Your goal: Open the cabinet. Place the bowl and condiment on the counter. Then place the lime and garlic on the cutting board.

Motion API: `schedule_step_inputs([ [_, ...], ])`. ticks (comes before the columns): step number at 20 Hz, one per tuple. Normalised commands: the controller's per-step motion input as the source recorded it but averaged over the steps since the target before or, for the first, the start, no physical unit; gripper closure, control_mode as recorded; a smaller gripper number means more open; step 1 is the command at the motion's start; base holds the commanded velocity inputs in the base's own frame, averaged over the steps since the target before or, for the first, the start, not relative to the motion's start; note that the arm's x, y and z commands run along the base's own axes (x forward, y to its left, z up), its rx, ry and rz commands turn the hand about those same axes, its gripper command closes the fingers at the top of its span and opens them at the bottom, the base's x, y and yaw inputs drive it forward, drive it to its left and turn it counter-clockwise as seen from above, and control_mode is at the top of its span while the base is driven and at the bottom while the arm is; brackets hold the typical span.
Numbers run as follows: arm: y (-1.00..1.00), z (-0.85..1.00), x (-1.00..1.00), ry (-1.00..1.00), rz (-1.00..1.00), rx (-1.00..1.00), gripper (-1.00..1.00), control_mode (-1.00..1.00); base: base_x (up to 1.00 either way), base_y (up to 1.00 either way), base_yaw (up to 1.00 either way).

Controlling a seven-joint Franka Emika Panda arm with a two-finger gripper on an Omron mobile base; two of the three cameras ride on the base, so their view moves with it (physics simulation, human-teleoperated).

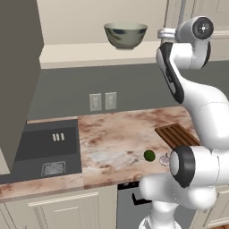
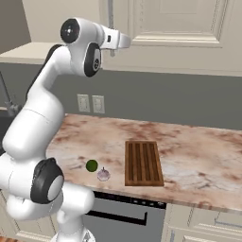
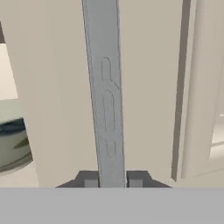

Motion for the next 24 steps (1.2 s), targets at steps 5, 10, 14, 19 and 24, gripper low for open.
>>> schedule_step_inputs([
  [5, -0.38, 0.01, -0.91, 0.00, -0.07, 0.00, 1.00, -1.00, 0.00, 0.00, 0.00],
  [10, -0.56, 0.04, -1.00, 0.00, -0.09, 0.00, 1.00, -1.00, 0.00, 0.00, 0.00],
  [14, -0.69, 0.07, -1.00, 0.00, -0.10, 0.00, 1.00, -1.00, 0.00, 0.00, 0.00],
  [19, -0.79, 0.09, -1.00, 0.00, -0.08, 0.00, -1.00, -1.00, 0.00, 0.00, 0.00],
  [24, -0.36, 0.02, -1.00, 0.01, -0.01, 0.00, -1.00, -1.00, 0.00, 0.00, 0.00],
])
